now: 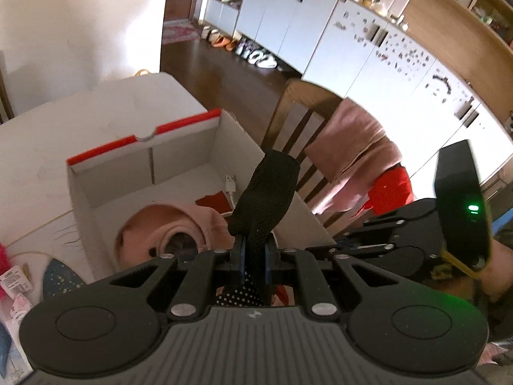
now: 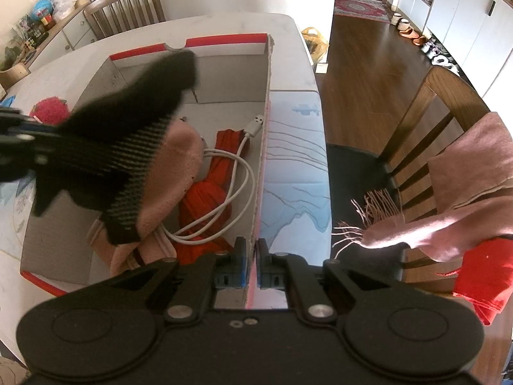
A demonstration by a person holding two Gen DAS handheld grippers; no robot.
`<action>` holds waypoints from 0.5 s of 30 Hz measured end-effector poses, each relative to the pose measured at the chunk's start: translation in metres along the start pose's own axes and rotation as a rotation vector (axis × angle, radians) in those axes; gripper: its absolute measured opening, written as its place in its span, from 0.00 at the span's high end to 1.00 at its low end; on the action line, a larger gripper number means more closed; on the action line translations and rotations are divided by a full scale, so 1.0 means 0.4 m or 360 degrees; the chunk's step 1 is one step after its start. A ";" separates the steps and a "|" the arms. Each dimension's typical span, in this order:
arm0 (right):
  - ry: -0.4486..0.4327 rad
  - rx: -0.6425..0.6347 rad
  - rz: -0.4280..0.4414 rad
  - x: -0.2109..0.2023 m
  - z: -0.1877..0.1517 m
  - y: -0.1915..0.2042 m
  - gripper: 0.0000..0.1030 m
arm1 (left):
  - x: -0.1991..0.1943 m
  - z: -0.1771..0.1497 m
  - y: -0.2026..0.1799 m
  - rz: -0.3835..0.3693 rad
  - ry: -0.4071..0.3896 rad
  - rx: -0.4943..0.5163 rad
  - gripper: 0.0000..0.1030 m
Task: Organize objects
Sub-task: 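Carry the black glove into the white box with the left gripper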
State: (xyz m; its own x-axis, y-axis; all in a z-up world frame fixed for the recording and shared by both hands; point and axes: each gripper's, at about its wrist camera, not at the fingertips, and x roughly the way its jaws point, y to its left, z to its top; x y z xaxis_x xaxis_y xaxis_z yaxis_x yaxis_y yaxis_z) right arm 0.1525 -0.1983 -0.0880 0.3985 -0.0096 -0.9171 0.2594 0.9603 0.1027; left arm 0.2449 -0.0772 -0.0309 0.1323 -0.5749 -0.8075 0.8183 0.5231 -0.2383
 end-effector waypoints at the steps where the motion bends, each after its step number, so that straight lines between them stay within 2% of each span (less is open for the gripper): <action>1: 0.0000 -0.0002 0.0000 0.000 0.000 0.001 0.95 | 0.014 0.002 0.000 0.0009 0.0017 -0.0004 0.91; 7: 0.0000 0.0000 0.0008 0.001 0.002 -0.002 0.95 | 0.104 0.011 0.011 0.0048 0.0133 -0.0073 0.91; 15: 0.0000 0.0005 0.0015 0.000 0.002 -0.003 0.95 | 0.169 0.006 0.013 0.0056 0.0207 -0.0069 0.91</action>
State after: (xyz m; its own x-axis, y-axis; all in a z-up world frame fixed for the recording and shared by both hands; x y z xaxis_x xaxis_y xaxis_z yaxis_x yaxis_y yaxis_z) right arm 0.1527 -0.1996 -0.0878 0.4011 -0.0006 -0.9161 0.2587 0.9594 0.1126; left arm 0.2594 -0.1150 -0.0854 0.0847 -0.4708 -0.8782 0.7892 0.5697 -0.2293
